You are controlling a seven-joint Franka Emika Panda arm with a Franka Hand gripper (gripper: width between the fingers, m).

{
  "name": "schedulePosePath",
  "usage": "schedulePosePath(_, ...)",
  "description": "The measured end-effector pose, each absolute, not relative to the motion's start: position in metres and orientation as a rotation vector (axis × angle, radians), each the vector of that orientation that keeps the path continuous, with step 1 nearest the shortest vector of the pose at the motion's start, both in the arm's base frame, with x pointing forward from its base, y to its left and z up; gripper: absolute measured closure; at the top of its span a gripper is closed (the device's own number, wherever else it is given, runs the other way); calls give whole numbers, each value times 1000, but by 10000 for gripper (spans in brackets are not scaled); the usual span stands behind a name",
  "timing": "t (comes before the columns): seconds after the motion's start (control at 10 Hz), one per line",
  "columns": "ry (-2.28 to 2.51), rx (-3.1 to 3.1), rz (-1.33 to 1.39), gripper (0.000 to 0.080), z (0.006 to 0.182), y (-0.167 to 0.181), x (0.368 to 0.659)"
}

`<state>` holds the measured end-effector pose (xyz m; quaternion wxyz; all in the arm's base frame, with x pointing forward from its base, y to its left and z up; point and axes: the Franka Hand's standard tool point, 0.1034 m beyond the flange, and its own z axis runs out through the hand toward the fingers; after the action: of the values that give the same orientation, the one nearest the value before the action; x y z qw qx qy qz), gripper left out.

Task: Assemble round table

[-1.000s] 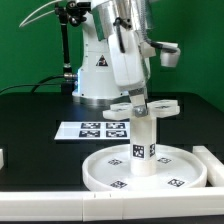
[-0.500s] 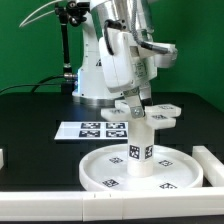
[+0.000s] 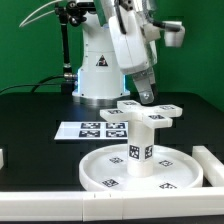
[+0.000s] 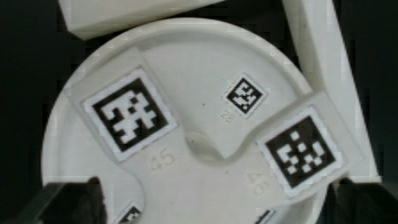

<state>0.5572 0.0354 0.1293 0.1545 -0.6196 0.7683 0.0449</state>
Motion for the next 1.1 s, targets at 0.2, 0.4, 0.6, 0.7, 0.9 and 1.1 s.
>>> schedulePosePath(0.2, 2140, -1860, 118, 151, 127, 36, 556)
schedulePosePath(0.4, 1746, -2264, 66, 151, 124, 38, 554)
schedulePosePath(0.6, 1396, -2508, 40, 151, 127, 43, 561)
schedulePosePath(0.7, 1346, -2533, 29, 151, 127, 43, 562)
schedulePosePath(0.9, 1126, -2639, -3, 151, 126, 43, 561)
schedulePosePath(1.1, 954, -2708, -27, 151, 125, 42, 561)
